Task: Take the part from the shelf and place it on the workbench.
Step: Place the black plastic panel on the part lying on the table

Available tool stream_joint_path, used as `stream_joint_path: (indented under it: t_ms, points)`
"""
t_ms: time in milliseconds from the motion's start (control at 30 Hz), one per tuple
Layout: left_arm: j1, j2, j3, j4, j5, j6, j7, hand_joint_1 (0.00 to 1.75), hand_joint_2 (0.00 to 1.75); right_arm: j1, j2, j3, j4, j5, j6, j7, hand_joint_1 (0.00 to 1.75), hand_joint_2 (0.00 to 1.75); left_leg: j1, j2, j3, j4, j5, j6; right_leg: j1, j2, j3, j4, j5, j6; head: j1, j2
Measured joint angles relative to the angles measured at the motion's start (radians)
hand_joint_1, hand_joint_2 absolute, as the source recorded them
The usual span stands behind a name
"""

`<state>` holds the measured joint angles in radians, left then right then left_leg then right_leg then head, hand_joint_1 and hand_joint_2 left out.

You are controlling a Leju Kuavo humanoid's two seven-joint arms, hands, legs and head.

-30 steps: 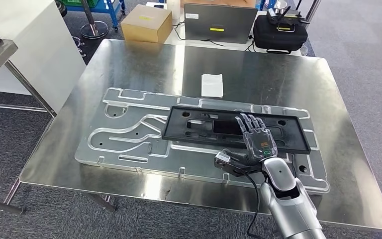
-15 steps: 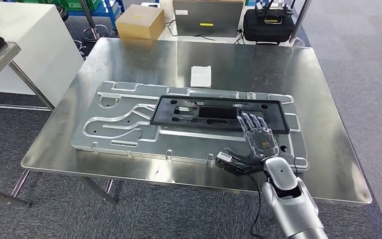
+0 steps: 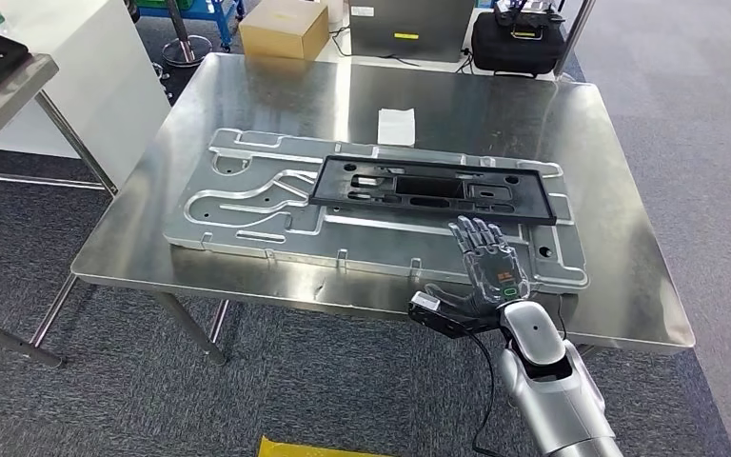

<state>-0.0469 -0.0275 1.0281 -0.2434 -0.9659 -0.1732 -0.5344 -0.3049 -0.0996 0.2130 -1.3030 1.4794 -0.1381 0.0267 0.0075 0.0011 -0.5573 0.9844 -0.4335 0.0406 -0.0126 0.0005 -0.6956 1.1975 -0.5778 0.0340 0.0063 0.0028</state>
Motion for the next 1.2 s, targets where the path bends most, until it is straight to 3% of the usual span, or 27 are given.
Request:
stream_joint_path:
  t_ms: [33, 67, 100, 167, 233, 300, 367, 400, 500, 533, 567, 600, 633, 700, 767, 867, 900, 933, 1000, 1033, 1067, 1100, 1133, 1200]
  points:
    - [0.001, 0.000, 0.000, 0.000, 0.000, 0.000, 0.000, 0.00, 0.00, 0.000, 0.000, 0.000, 0.001, 0.000, 0.000, 0.000, 0.00, 0.00, 0.000, 0.000, -0.015, 0.001, 0.011, -0.001, -0.002, 0.000, -0.002, 0.043, -0.018, 0.003, 0.000, 0.000]
    - [0.001, 0.000, 0.000, 0.000, 0.000, 0.000, 0.000, 0.00, 0.00, 0.001, 0.000, -0.001, 0.002, 0.000, 0.000, 0.000, 0.00, 0.00, 0.000, 0.000, -0.031, 0.003, 0.021, -0.003, -0.003, 0.000, 0.007, 0.065, -0.011, 0.006, 0.000, 0.000]
    - [0.001, 0.000, 0.000, 0.000, 0.000, 0.000, 0.000, 0.00, 0.00, 0.001, 0.000, -0.001, 0.002, 0.000, 0.000, 0.000, 0.00, 0.00, 0.000, 0.000, -0.047, 0.006, 0.031, -0.005, -0.003, 0.000, 0.030, 0.058, 0.014, 0.006, 0.000, 0.000]
    - [0.001, 0.000, 0.000, 0.000, 0.000, 0.000, 0.000, 0.00, 0.00, 0.000, 0.000, -0.001, 0.002, 0.000, 0.000, 0.000, 0.00, 0.00, 0.000, 0.000, -0.075, 0.014, 0.049, -0.013, -0.003, 0.000, 0.118, -0.039, 0.060, 0.001, 0.000, 0.000]
    - [0.001, -0.001, 0.000, 0.000, 0.000, 0.000, 0.000, 0.00, 0.00, -0.003, 0.000, -0.001, 0.000, 0.000, 0.000, 0.000, 0.00, 0.00, -0.003, 0.000, -0.090, 0.021, 0.063, -0.023, 0.002, 0.000, 0.208, -0.168, 0.052, -0.011, -0.001, 0.000]
    - [0.001, -0.001, 0.000, 0.000, 0.000, 0.000, 0.000, 0.00, 0.00, -0.006, 0.000, -0.001, -0.001, 0.000, -0.001, 0.000, 0.00, 0.00, -0.004, 0.000, -0.094, 0.021, 0.079, -0.036, 0.008, -0.001, 0.234, -0.219, 0.039, -0.023, 0.000, 0.000]
    - [0.002, 0.000, 0.001, 0.000, 0.000, 0.000, 0.000, 0.00, 0.00, -0.006, 0.000, -0.001, -0.001, 0.000, 0.000, 0.000, 0.00, 0.00, -0.002, -0.002, -0.102, 0.025, 0.078, -0.047, 0.004, -0.004, 0.222, -0.222, 0.056, -0.039, 0.002, 0.000]
    - [0.004, 0.001, 0.001, 0.000, 0.000, 0.000, 0.000, 0.00, 0.00, -0.006, 0.001, -0.001, -0.001, 0.000, 0.000, 0.000, 0.00, 0.00, 0.000, -0.003, -0.113, 0.047, 0.052, -0.051, 0.002, -0.007, 0.213, -0.225, 0.067, -0.048, 0.000, 0.000]
    - [0.006, 0.000, 0.001, 0.001, 0.000, 0.000, 0.000, 0.00, 0.00, -0.005, 0.002, -0.001, -0.001, 0.000, 0.000, 0.000, 0.00, 0.00, 0.004, -0.004, -0.168, 0.221, -0.082, -0.062, 0.001, -0.010, 0.177, -0.223, 0.097, -0.060, -0.007, 0.000]
    - [0.005, 0.000, 0.001, 0.002, 0.000, 0.000, 0.000, 0.00, 0.00, -0.004, 0.002, -0.001, -0.001, 0.000, 0.000, 0.000, 0.00, 0.00, 0.005, -0.004, -0.179, 0.279, -0.105, -0.065, 0.002, -0.010, 0.163, -0.220, 0.105, -0.059, -0.008, 0.000]
    - [0.005, 0.000, 0.001, 0.002, 0.000, 0.000, 0.000, 0.00, 0.00, -0.002, 0.002, -0.001, -0.001, 0.000, 0.000, 0.000, 0.00, 0.00, 0.005, -0.004, -0.177, 0.312, -0.107, -0.067, 0.002, -0.011, 0.150, -0.216, 0.112, -0.058, -0.008, 0.000]
    - [0.005, 0.000, 0.001, 0.002, 0.000, 0.000, 0.000, 0.00, 0.00, -0.001, 0.002, -0.001, -0.001, 0.000, 0.000, 0.000, 0.00, 0.00, 0.005, -0.004, -0.155, 0.302, -0.091, -0.067, 0.002, -0.011, 0.138, -0.211, 0.118, -0.056, -0.008, 0.000]
    - [0.005, 0.000, 0.001, 0.002, 0.000, 0.000, 0.000, 0.00, 0.00, -0.001, 0.002, -0.001, -0.001, 0.000, 0.000, 0.000, 0.00, 0.00, 0.005, -0.004, -0.112, 0.254, -0.067, -0.066, 0.002, -0.011, 0.127, -0.205, 0.122, -0.053, -0.008, 0.000]
    - [0.003, 0.000, 0.001, 0.002, 0.000, 0.000, 0.000, 0.00, 0.00, -0.001, 0.002, -0.001, -0.001, 0.000, 0.000, 0.000, 0.00, 0.00, 0.003, -0.004, -0.012, 0.111, -0.047, -0.058, 0.002, -0.012, 0.110, -0.191, 0.128, -0.046, -0.008, 0.000]
    - [0.002, 0.000, 0.001, 0.002, 0.000, 0.000, 0.000, 0.00, 0.00, -0.002, 0.002, -0.001, -0.001, 0.000, 0.000, 0.000, 0.00, 0.00, -0.001, -0.005, 0.033, 0.037, -0.055, -0.049, 0.004, -0.012, 0.102, -0.185, 0.134, -0.036, -0.007, 0.000]
    - [0.003, 0.000, 0.001, 0.002, 0.000, 0.000, 0.000, 0.00, 0.00, -0.003, 0.002, 0.000, -0.001, 0.000, 0.000, 0.001, 0.00, 0.00, 0.000, -0.003, 0.028, 0.023, -0.043, -0.028, 0.005, -0.010, 0.096, -0.182, 0.141, -0.017, -0.007, 0.000]
    - [0.002, 0.000, 0.001, 0.002, 0.000, 0.000, 0.000, 0.00, 0.00, -0.003, 0.002, -0.001, -0.001, 0.000, 0.000, 0.000, 0.00, 0.00, 0.002, -0.001, 0.024, 0.019, -0.034, -0.017, 0.004, -0.008, 0.088, -0.165, 0.124, -0.013, -0.005, 0.000]
    - [0.002, 0.000, 0.001, 0.002, 0.000, 0.000, 0.000, 0.00, 0.00, -0.003, 0.002, -0.001, -0.001, 0.000, 0.000, 0.000, 0.00, 0.00, 0.004, 0.000, 0.018, 0.014, -0.026, -0.009, 0.003, -0.006, 0.072, -0.130, 0.095, -0.009, -0.004, 0.000]
    - [0.002, 0.000, 0.001, 0.002, 0.000, 0.000, 0.000, 0.00, 0.00, -0.001, 0.002, -0.002, -0.001, 0.000, 0.000, 0.000, 0.00, 0.00, 0.003, 0.002, 0.002, 0.014, -0.013, 0.000, 0.000, -0.003, 0.022, -0.007, 0.014, -0.004, 0.000, 0.000]
    - [0.003, 0.000, 0.001, 0.002, 0.000, 0.000, 0.000, 0.00, 0.00, 0.000, 0.002, -0.002, 0.000, 0.000, 0.000, 0.000, 0.00, 0.00, 0.002, 0.002, -0.006, 0.015, -0.008, -0.001, 0.000, -0.002, 0.001, 0.051, -0.012, -0.002, 0.000, 0.000]
    - [0.004, 0.000, 0.001, 0.002, 0.000, 0.000, 0.000, 0.00, 0.00, 0.003, 0.002, -0.002, 0.001, 0.000, 0.000, 0.000, 0.00, 0.00, 0.001, 0.001, -0.014, 0.016, -0.003, -0.002, -0.001, -0.002, -0.007, 0.083, -0.020, 0.000, 0.000, 0.000]
    - [0.005, 0.000, 0.001, 0.002, 0.000, 0.000, 0.000, 0.00, 0.00, 0.004, 0.002, -0.002, 0.001, 0.000, 0.000, 0.000, 0.00, 0.00, 0.001, 0.001, -0.020, 0.017, 0.000, -0.003, -0.001, -0.002, 0.003, 0.079, -0.008, 0.000, 0.000, 0.000]
    - [0.005, 0.000, 0.001, 0.002, 0.000, 0.000, 0.000, 0.00, 0.00, 0.005, 0.002, -0.002, 0.001, 0.000, 0.000, 0.000, 0.00, 0.00, 0.001, 0.001, -0.024, 0.019, 0.002, -0.005, -0.001, -0.003, 0.034, 0.034, 0.020, -0.002, 0.000, 0.000]
    - [0.005, -0.001, 0.001, 0.002, 0.000, 0.000, 0.000, 0.00, 0.00, 0.004, 0.002, -0.002, 0.001, 0.000, 0.000, 0.000, 0.00, 0.00, -0.001, 0.001, -0.028, 0.023, 0.005, -0.010, 0.003, -0.003, 0.121, -0.106, 0.073, -0.012, 0.000, 0.000]
